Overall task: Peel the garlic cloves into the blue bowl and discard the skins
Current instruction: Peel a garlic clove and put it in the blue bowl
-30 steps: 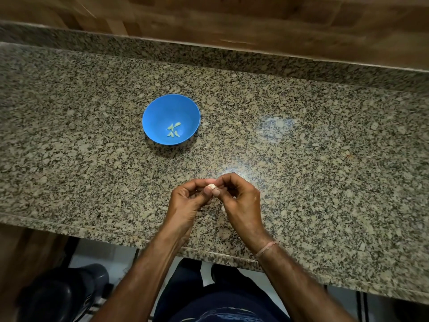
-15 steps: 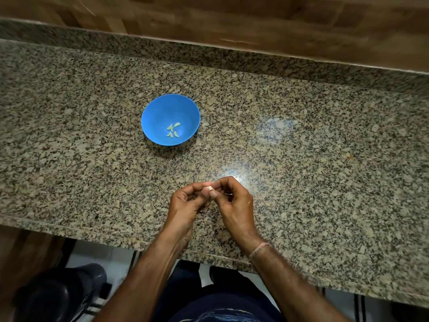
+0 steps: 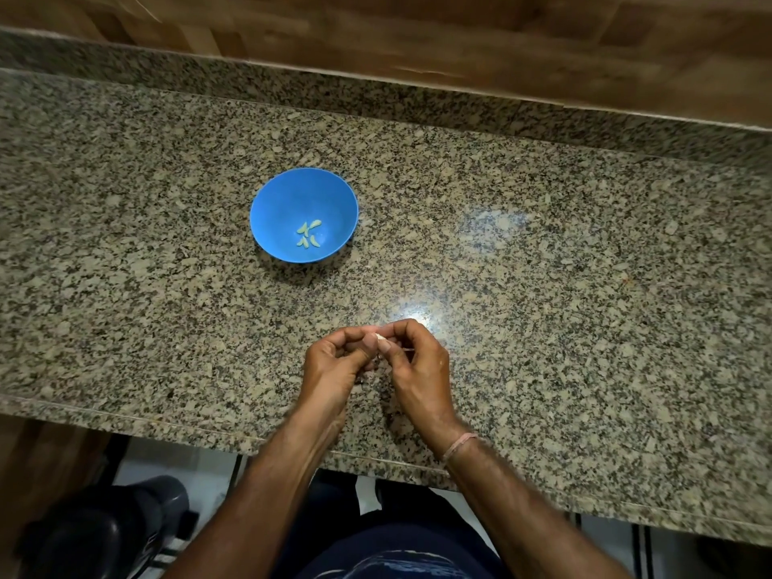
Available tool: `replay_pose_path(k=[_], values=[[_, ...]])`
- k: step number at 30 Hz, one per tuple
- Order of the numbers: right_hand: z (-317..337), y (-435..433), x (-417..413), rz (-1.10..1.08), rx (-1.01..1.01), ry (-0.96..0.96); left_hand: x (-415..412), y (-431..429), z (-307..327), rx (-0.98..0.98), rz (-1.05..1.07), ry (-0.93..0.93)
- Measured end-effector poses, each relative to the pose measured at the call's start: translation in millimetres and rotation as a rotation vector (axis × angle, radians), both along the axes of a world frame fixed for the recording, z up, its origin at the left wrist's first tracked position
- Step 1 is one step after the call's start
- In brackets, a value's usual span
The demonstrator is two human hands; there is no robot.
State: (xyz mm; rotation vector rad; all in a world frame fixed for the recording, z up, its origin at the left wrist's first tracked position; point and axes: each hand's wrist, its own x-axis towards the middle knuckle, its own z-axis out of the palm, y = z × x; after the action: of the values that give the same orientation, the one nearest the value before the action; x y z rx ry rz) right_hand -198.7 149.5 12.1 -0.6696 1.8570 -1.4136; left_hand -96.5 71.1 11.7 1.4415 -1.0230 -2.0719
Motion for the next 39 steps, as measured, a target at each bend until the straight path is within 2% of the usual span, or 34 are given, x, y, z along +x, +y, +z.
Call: replay_pose_path(k=[3,4,8,10,12,17,22,27,30,34,39], values=[[-5,-1,1,0.003,0.03,0.033,0,-2,-1,-0.098,-0.019,-0.091],[-5,1,0,-0.004,0.041,0.005,0,-4,0,-0.188,-0.044,-0.152],[-5,13,-12,0.019,0.062,-0.044,0,-23,-1,-0.756,-0.257,-0.506],[-6,22,-17,0.039,0.1,-0.041,-4,-34,-10,-0.93,-0.367,-0.562],[-8,31,-20,0.015,0.149,-0.076,-6,-40,-22,-1.011,-0.454,-0.594],[-13,45,-19,-0.002,0.242,-0.126,-2,-31,-34,-1.089,-0.518,-0.584],[-18,44,-16,0.081,0.31,0.103,14,-2,-32,-1.216,-0.492,-0.736],[-19,39,-13,0.197,0.389,0.234,37,24,-40,-0.977,-0.475,-0.78],[-17,31,-15,0.213,0.466,0.234,38,23,-39,-0.885,-0.476,-0.757],[-12,25,-17,0.199,0.522,0.243,38,17,-39,-0.851,-0.493,-0.721],[-7,20,-9,0.184,0.587,0.313,41,18,-39,-0.906,-0.525,-0.729]])
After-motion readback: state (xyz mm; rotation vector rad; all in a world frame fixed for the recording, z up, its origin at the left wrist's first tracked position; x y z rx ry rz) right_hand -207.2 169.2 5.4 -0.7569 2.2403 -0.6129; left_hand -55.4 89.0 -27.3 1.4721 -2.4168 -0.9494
